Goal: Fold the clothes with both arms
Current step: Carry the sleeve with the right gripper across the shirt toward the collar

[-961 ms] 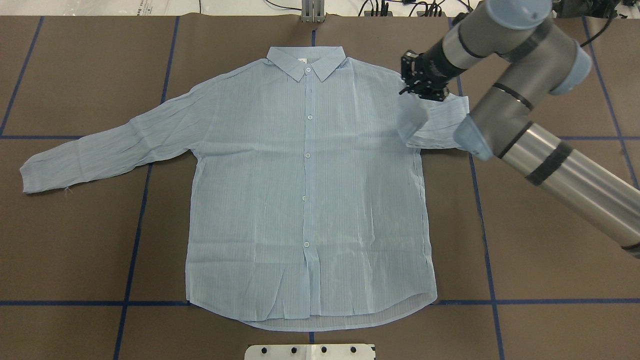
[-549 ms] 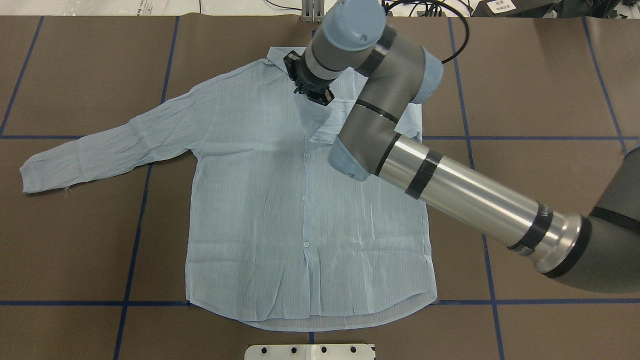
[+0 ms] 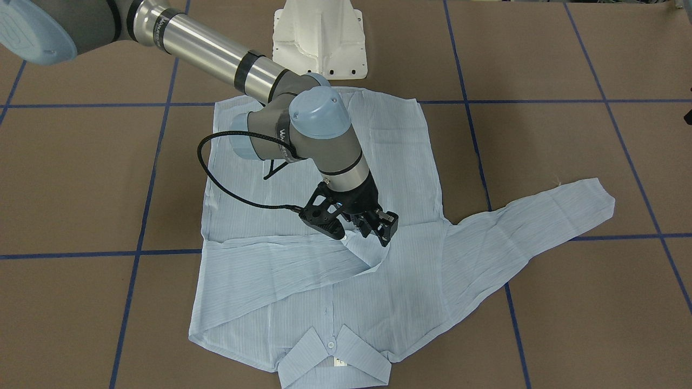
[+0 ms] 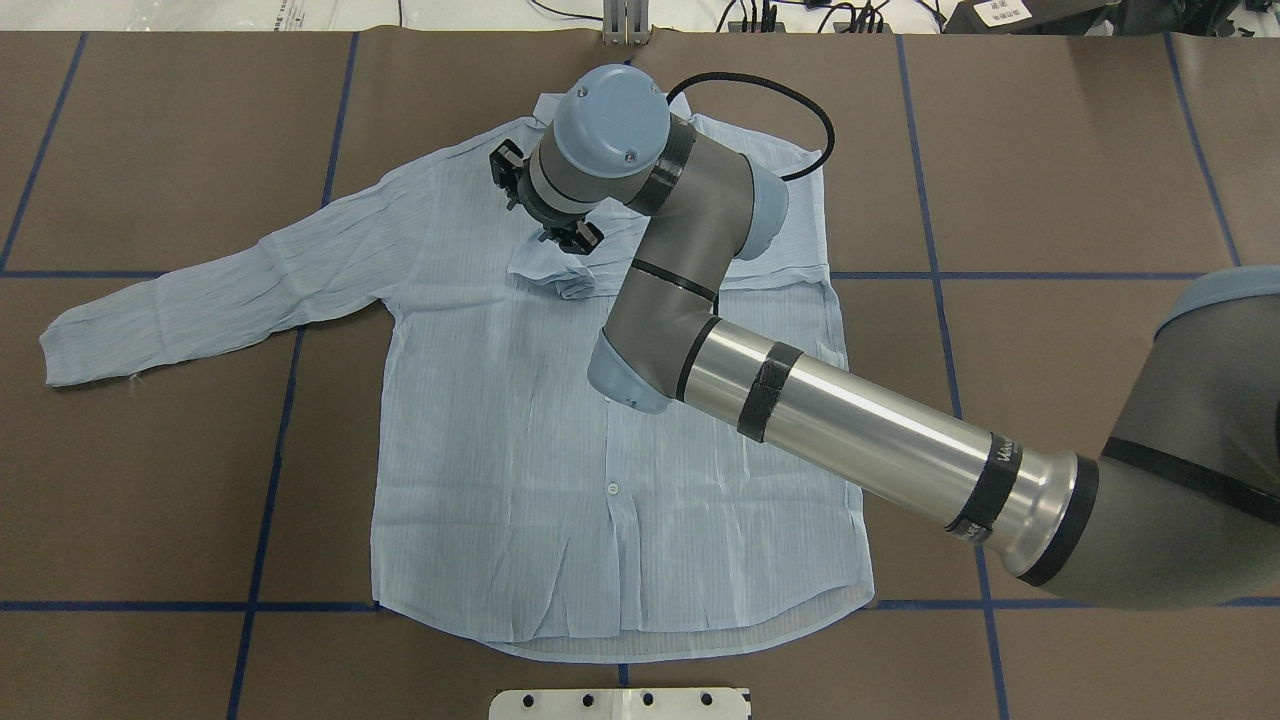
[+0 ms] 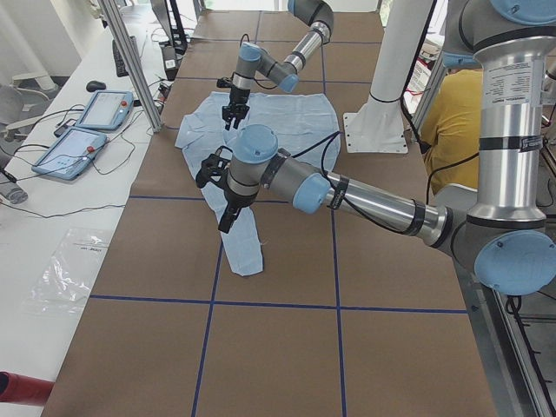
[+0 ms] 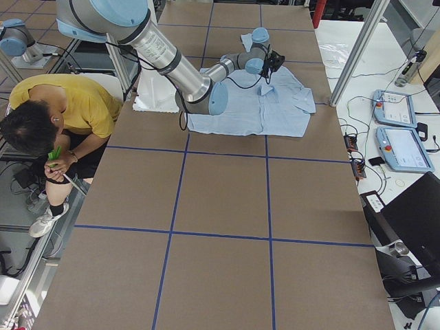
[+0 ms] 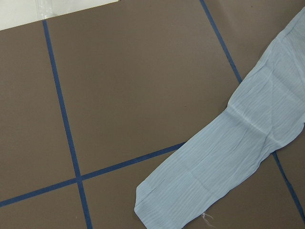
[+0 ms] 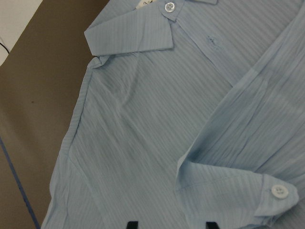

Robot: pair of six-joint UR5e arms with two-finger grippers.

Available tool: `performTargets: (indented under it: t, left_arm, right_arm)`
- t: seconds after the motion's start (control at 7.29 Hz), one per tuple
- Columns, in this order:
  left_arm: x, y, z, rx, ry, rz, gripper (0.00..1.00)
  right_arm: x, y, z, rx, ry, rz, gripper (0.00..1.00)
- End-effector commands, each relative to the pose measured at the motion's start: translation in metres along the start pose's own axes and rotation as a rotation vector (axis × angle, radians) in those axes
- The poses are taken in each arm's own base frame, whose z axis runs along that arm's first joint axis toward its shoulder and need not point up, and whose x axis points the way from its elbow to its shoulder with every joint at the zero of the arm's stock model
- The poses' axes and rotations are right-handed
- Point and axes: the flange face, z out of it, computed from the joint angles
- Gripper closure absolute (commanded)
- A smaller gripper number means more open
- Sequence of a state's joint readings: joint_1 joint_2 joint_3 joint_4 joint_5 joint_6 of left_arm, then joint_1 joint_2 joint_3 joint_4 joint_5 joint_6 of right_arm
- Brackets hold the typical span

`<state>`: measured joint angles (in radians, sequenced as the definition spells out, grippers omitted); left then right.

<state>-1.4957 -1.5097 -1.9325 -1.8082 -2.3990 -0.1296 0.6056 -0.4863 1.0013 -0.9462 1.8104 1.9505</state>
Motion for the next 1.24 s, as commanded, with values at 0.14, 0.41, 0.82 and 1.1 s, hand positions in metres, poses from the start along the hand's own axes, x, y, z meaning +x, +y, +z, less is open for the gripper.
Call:
performTargets:
  t: [0.14,0.41,0.82,1.1]
  left_arm:
    - [-0.007,0.001,0.035,-0.064,0.012,-0.024,0.0]
    - [-0.025,0.003,0.111,-0.172,0.024,-0.094,0.0]
    - [-0.075,0.062,0.221,-0.161,0.08,-0.09,0.02]
    - [-0.058,0.071,0.251,-0.221,0.093,-0.114,0.17]
  right_arm:
    - [-0.014,0.025,0.001,0.009,-0.014,0.026,0.0]
    - [-0.015,0.031,-0.026,-0.005,-0.046,0.042,0.01]
    - [0.021,0.023,-0.058,-0.007,-0.054,0.04,0.01]
    - [0.034,0.019,-0.064,-0.009,-0.061,0.033,0.01]
